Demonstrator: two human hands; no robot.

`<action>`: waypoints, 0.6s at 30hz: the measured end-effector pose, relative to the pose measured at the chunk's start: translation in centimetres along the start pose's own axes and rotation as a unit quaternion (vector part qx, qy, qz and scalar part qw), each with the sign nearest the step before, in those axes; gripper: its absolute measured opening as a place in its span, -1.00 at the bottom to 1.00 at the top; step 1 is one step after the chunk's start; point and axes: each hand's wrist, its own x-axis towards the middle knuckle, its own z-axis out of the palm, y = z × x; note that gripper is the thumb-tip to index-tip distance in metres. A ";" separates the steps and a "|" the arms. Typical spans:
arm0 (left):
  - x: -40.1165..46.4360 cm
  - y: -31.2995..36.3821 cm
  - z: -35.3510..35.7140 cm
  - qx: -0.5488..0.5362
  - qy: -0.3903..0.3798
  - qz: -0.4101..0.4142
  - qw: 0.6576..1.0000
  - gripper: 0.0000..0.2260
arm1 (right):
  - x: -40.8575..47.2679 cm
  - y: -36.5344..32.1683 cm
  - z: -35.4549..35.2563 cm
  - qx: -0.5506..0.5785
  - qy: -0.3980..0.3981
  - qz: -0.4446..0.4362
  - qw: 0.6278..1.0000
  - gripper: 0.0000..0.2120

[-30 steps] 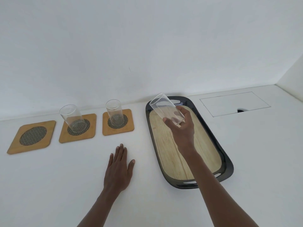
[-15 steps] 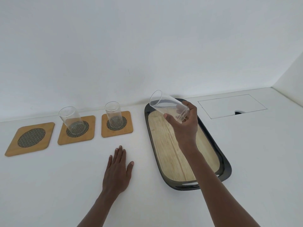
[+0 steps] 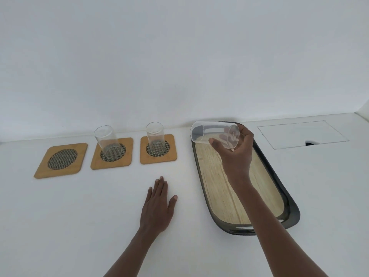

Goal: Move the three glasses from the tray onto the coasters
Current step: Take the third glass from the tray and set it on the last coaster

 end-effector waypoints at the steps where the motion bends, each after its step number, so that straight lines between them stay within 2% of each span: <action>1: -0.2 -0.1 -0.1 -0.007 0.000 -0.002 1.000 -0.32 | -0.1 -0.1 0.2 -0.001 -0.004 -0.003 1.000 -0.35; 8: -2.4 -3.2 -2.0 -0.027 0.014 -0.037 0.999 -0.29 | -1.6 -1.4 2.4 -0.004 -0.029 -0.027 0.999 -0.33; 18: -6.2 -12.5 -6.8 -0.015 0.053 -0.128 0.990 -0.23 | -5.8 -2.5 8.5 -0.003 -0.111 -0.042 0.993 -0.27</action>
